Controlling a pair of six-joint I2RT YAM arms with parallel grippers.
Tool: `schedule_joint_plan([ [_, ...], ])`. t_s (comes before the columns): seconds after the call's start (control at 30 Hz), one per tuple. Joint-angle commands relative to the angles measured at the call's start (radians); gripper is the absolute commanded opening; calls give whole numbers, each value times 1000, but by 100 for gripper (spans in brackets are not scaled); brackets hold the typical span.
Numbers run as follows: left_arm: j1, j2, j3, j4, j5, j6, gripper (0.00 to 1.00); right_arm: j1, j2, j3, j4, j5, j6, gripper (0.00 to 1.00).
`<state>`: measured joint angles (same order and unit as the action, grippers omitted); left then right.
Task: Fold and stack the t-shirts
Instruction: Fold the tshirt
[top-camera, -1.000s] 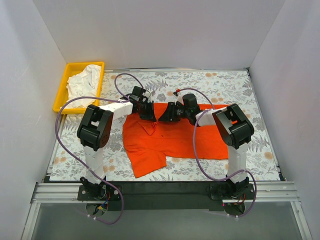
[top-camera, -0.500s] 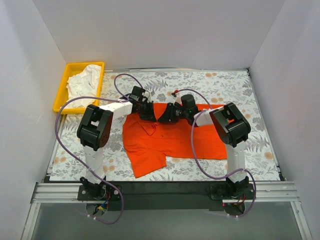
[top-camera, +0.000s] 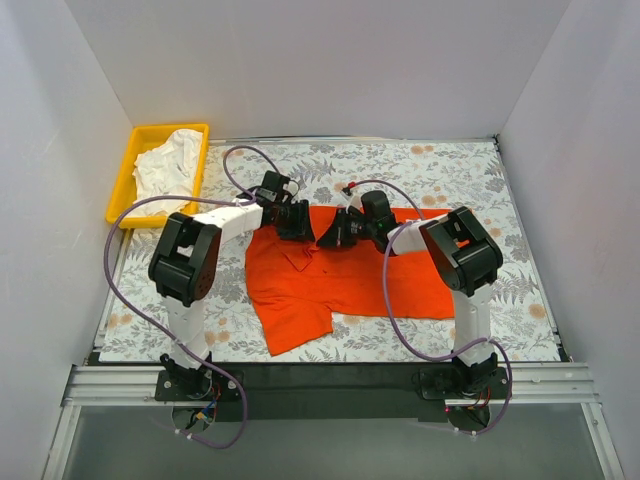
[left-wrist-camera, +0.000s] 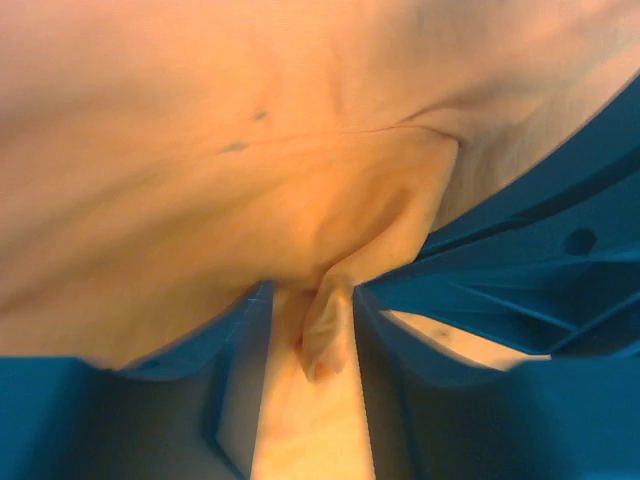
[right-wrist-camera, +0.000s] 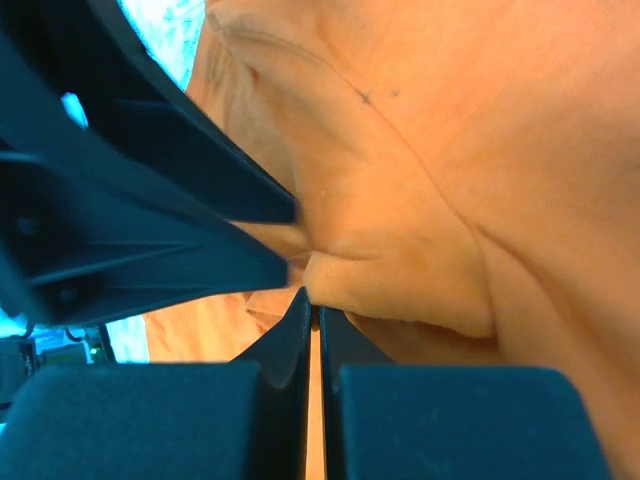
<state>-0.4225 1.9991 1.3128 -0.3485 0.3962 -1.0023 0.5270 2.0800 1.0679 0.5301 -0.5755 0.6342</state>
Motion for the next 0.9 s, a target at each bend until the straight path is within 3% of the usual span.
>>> schedule_joint_plan([
  [0.0, 2, -169, -23, -29, -141, -79, 39, 5, -78, -23, 30, 8, 18, 2],
  [0.1, 2, -276, -93, -52, -222, -194, 57, 5, -87, -28, 7, 11, 19, 1],
  [0.27, 1, -396, -234, -92, -278, -364, 60, 5, -101, -28, -22, 22, 21, 1],
  [0.47, -4, -424, -372, -24, -248, -464, 54, 5, -106, -23, -68, 35, 15, 1],
  [0.87, -39, -350, -379, 60, -221, -513, 39, 5, -113, -33, -110, 52, -2, 1],
])
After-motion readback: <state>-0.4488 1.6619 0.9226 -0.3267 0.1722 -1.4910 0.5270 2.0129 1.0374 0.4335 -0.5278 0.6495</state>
